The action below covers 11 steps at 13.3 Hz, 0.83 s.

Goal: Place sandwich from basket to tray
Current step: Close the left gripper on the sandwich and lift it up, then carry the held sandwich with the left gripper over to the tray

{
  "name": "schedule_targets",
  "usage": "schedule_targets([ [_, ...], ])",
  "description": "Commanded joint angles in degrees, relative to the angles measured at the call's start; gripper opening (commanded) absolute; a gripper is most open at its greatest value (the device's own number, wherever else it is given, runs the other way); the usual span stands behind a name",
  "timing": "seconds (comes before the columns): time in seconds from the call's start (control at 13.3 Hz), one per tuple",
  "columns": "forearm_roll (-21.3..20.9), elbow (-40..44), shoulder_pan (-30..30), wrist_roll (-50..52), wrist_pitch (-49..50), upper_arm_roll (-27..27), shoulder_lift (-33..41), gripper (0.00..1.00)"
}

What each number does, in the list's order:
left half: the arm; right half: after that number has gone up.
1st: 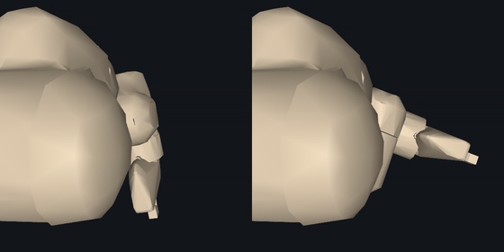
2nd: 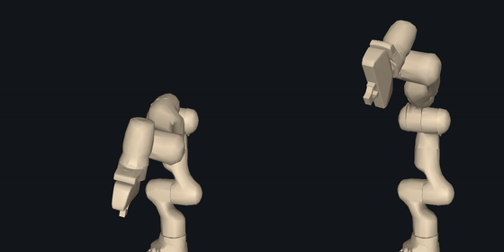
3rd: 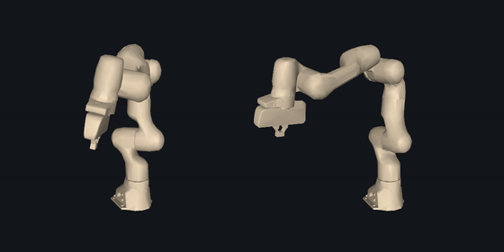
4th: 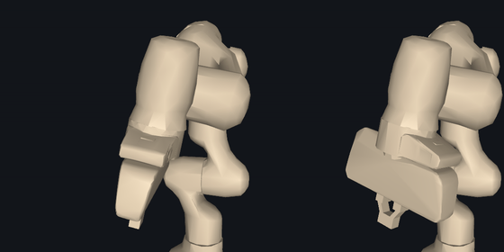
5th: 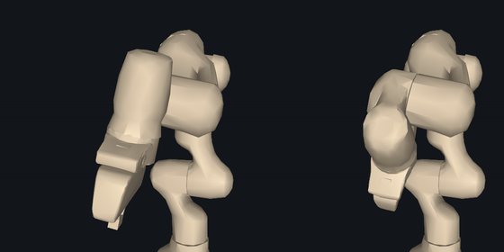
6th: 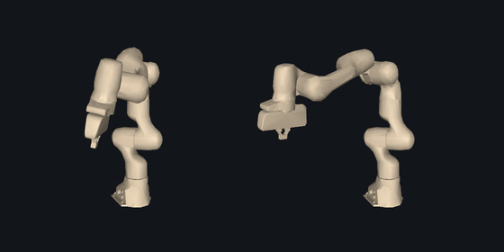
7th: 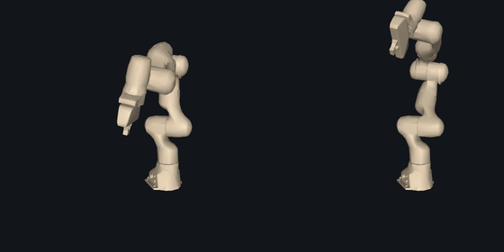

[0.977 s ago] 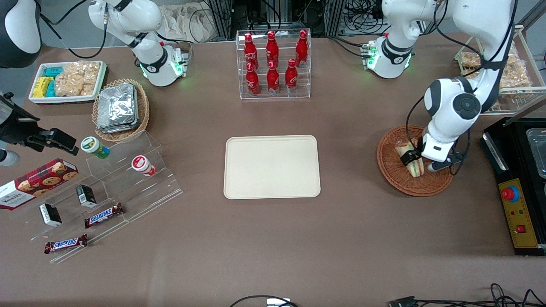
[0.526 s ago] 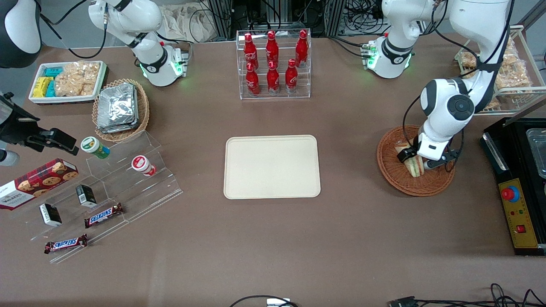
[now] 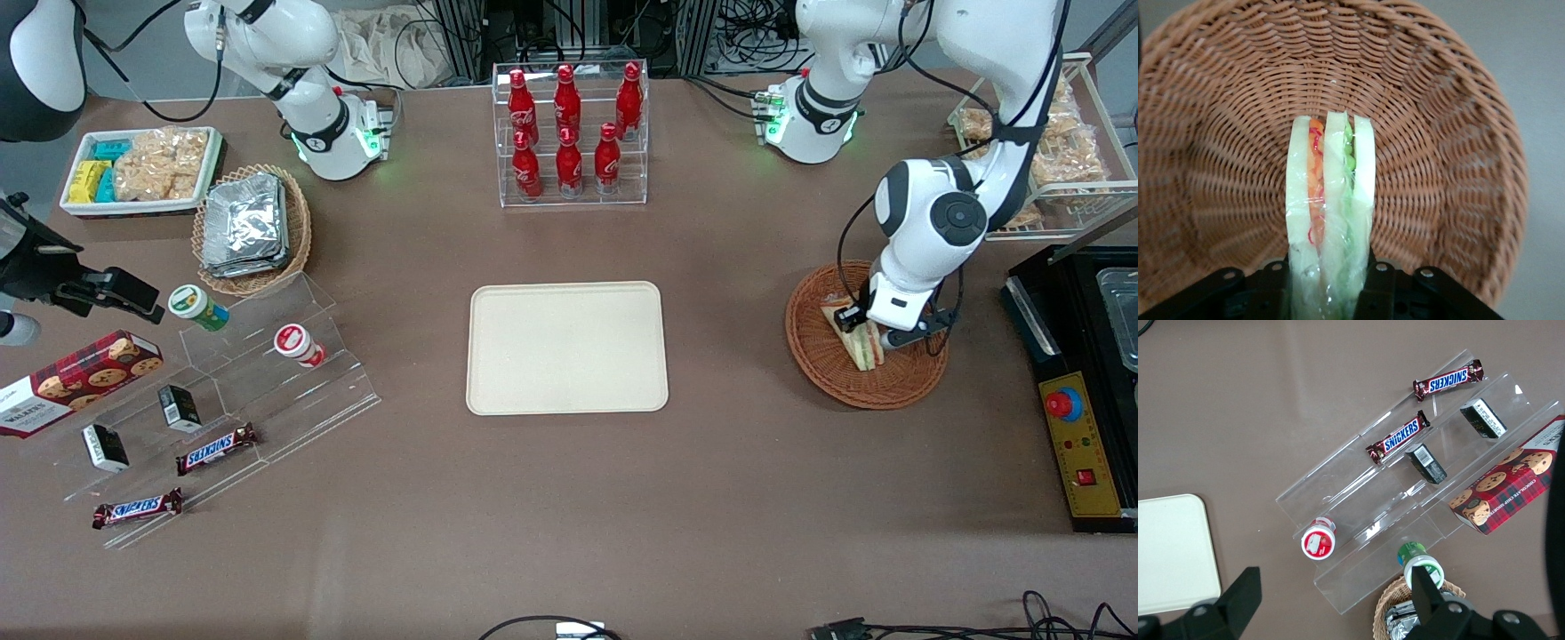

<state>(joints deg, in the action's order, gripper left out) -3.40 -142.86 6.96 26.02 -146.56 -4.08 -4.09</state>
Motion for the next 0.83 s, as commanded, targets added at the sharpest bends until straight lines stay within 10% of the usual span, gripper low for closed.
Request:
schedule_targets([
  [0.0,-0.1,6.2,0.3,-0.1,19.9,2.0,11.4,0.14],
  [0.38,0.2,39.2,1.3,-5.1,55.6,3.4,10.0,0.15],
  [0.75,0.4,48.7,1.7,-9.1,62.0,10.0,8.7,0.17],
])
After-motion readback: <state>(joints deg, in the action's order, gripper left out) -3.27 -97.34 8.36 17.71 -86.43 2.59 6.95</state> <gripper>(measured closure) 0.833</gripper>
